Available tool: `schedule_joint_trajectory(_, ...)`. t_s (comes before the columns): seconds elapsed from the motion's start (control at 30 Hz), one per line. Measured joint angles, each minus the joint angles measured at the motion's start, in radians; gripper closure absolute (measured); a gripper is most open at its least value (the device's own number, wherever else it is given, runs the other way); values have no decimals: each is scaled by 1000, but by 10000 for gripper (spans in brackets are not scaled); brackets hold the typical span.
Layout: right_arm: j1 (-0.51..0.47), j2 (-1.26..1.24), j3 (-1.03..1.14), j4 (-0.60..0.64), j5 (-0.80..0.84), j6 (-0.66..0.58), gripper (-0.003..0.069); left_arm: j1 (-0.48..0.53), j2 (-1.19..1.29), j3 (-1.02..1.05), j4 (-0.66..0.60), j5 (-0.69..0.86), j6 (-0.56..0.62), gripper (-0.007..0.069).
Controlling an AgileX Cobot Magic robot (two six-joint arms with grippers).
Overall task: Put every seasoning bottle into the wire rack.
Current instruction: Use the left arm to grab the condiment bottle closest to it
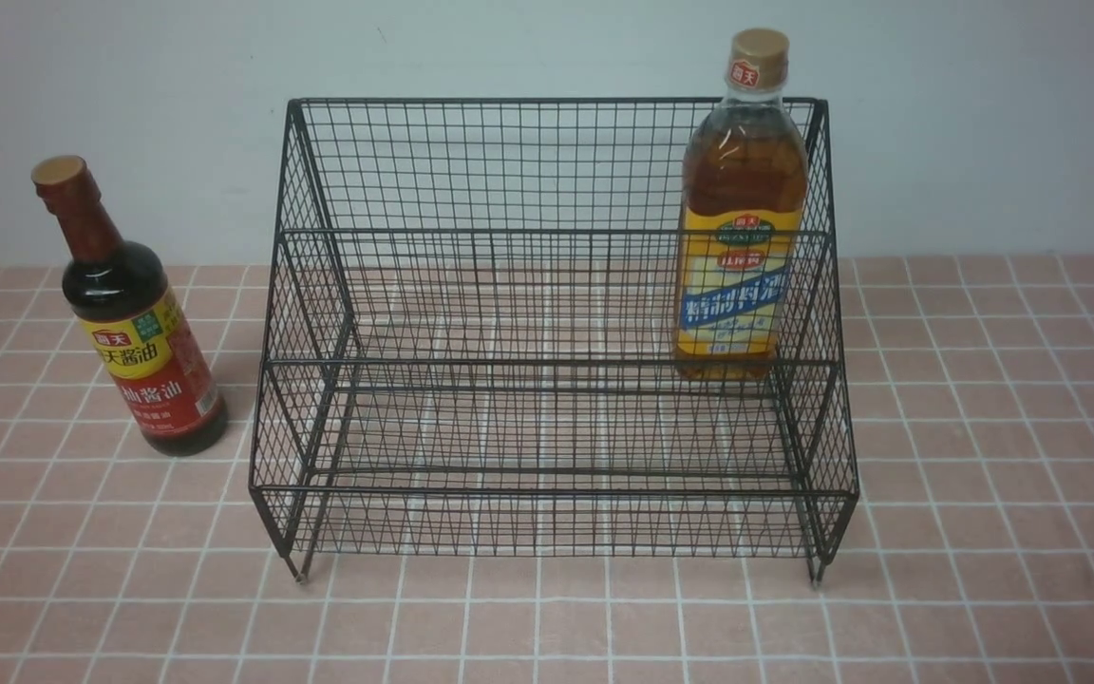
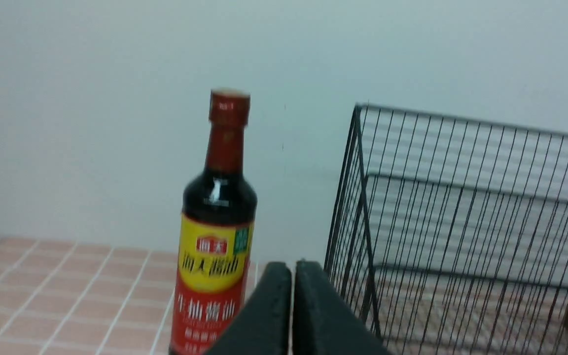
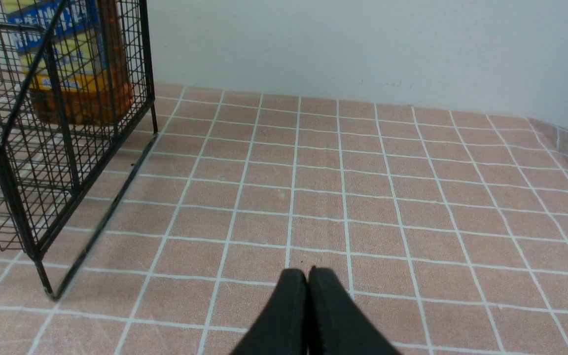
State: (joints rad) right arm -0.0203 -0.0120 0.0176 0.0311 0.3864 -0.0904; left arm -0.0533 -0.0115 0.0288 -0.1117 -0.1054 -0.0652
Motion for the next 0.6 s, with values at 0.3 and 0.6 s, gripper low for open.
schedule_joint_trajectory(0.3, 0, 0, 0, 0, 0, 0, 672, 0, 144, -80, -76, -475, 136, 630)
schedule_joint_trajectory(0.6, 0, 0, 1, 0, -1, 0, 672, 0, 651, -419, -65, -349, 149, 630)
